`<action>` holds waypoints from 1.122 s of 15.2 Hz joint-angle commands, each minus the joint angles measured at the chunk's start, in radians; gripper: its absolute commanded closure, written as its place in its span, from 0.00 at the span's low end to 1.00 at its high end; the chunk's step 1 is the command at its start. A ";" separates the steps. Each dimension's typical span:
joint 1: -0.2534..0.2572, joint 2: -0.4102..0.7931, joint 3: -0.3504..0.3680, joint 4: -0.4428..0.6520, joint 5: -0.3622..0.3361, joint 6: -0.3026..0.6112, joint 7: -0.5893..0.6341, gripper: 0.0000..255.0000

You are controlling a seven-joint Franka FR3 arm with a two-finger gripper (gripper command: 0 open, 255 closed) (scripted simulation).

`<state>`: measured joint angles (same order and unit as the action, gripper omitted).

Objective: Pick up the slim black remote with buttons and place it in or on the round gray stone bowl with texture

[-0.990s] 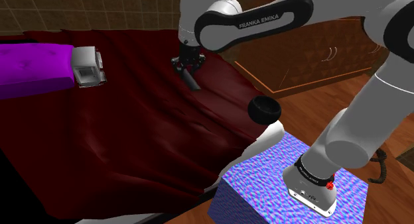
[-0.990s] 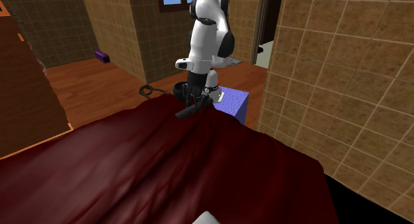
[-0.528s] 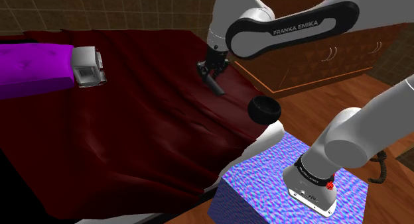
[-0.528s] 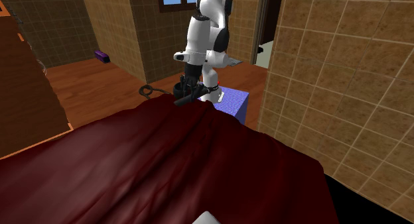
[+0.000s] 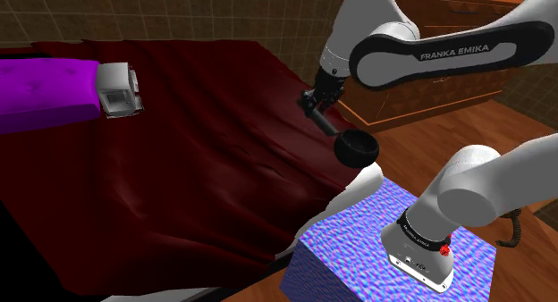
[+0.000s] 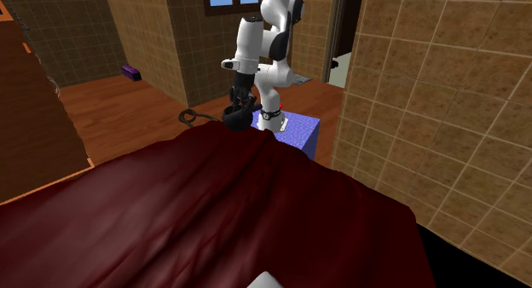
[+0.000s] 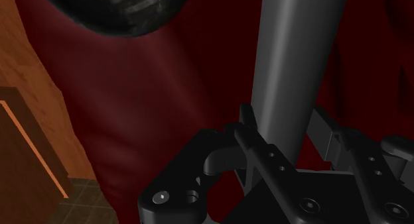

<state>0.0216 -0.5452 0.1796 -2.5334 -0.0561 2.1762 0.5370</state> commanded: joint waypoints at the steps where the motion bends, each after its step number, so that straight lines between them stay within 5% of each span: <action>1: -0.002 -0.080 -0.033 -0.066 0.001 -0.010 -0.040 1.00; 11: -0.063 -0.494 -0.202 -0.312 -0.066 -0.163 -0.226 1.00; 17: -0.071 -0.504 -0.211 -0.384 -0.076 -0.101 -0.229 1.00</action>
<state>-0.0488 -1.0482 -0.0311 -2.9024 -0.1310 2.0608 0.3077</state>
